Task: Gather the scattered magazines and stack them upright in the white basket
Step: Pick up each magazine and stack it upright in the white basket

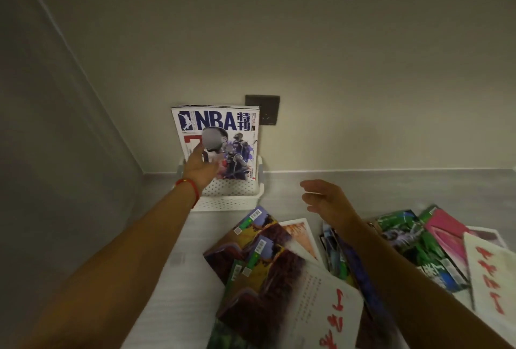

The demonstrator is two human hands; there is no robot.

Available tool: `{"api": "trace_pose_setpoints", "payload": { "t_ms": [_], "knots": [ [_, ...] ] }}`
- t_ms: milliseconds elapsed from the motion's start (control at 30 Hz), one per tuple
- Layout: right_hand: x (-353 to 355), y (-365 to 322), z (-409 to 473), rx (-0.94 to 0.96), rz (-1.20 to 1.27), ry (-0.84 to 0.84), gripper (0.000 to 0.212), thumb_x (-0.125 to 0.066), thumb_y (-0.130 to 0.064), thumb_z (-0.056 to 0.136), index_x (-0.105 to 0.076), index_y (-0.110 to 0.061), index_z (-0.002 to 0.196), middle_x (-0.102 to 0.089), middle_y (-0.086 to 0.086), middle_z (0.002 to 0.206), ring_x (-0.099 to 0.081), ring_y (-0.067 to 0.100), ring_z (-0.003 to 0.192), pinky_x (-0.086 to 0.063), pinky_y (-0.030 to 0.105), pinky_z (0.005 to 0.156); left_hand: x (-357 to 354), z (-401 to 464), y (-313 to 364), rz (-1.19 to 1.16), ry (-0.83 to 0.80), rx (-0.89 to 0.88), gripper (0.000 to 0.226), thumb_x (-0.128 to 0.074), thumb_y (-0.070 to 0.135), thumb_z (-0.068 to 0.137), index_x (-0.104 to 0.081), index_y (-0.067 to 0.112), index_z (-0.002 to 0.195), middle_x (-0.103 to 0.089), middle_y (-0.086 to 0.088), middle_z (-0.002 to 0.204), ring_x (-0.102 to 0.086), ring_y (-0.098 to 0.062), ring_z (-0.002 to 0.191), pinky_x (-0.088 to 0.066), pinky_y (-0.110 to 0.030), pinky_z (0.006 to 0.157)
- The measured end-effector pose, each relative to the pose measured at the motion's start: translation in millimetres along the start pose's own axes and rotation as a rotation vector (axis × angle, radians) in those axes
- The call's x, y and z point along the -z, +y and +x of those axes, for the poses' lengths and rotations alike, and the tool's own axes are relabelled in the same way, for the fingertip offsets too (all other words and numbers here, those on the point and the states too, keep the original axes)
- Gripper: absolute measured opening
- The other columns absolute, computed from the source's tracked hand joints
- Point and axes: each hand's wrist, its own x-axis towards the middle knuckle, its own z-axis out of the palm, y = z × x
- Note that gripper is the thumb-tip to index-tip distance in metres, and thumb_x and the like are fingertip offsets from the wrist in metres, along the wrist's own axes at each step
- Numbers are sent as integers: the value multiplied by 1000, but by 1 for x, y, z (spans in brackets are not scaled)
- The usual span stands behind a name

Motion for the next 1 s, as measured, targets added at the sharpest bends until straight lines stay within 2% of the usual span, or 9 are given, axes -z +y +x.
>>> {"api": "trace_pose_setpoints", "payload": {
  "t_ms": [133,233,367,500,667,767,833,900,1000],
  "knots": [
    [44,37,-30,22,-109,51,22,-64,5,88,-69,0,109,-68,13,105,-67,29,95,-57,45,83,-56,-41,-21,264,-184,-126,52,-57,2,86,-54,18,136,-59,-5,130,-57,-25,122,-50,-40,102],
    [91,82,-52,51,-294,98,19,-66,-1,85,-75,-17,92,-71,11,95,-69,35,92,-56,50,85,-116,-88,-43,415,-313,-213,59,-55,-5,82,-58,22,134,-57,-4,134,-55,-22,122,-51,-37,100],
    [180,126,-103,-203,-403,264,15,-63,-15,89,-75,-18,98,-71,5,93,-67,23,90,-51,31,82,-205,-155,-75,583,-566,-367,51,-58,9,77,-63,9,128,-59,-14,135,-55,-26,126,-30,-12,105],
    [278,172,-146,-448,-409,487,14,-57,-17,94,-64,-10,103,-62,1,88,-63,19,80,-51,29,65,-281,-194,-107,824,-796,-377,68,-47,21,72,-52,21,140,-45,-11,150,-37,-25,142,-25,-30,119],
    [380,251,-171,-534,-582,680,46,-61,-37,83,-53,-14,123,-58,19,121,-58,41,112,-52,55,92,-357,-230,-125,1030,-896,-425,73,-54,14,82,-36,37,149,-23,-5,163,-17,-32,150,-22,-48,122],
    [426,298,-167,-632,-556,643,79,-56,-66,71,-38,-21,134,-47,22,133,-48,47,123,-44,66,97,-385,-243,-131,1143,-927,-404,76,-55,16,84,-28,37,152,-13,0,165,-9,-31,152,-20,-54,121],
    [437,310,-164,-543,-660,569,89,-52,-76,62,-34,-30,136,-48,15,133,-50,42,122,-47,65,94,-393,-247,-136,1233,-918,-373,77,-56,19,86,-22,38,153,-5,1,166,-2,-31,152,-19,-58,119],
    [429,290,-169,-325,-835,348,86,-60,-71,67,-32,-34,140,-49,6,138,-51,32,125,-50,59,96,-398,-251,-142,1309,-907,-382,80,-56,18,88,-16,40,154,2,2,166,3,-31,153,-18,-59,119],
    [425,272,-183,-114,-994,22,75,-75,-39,80,-39,-30,145,-37,4,154,-38,30,140,-36,53,112,-401,-252,-144,1326,-946,-344,84,-55,15,89,-9,42,154,9,5,166,10,-29,153,-14,-58,121]
  ]
}}
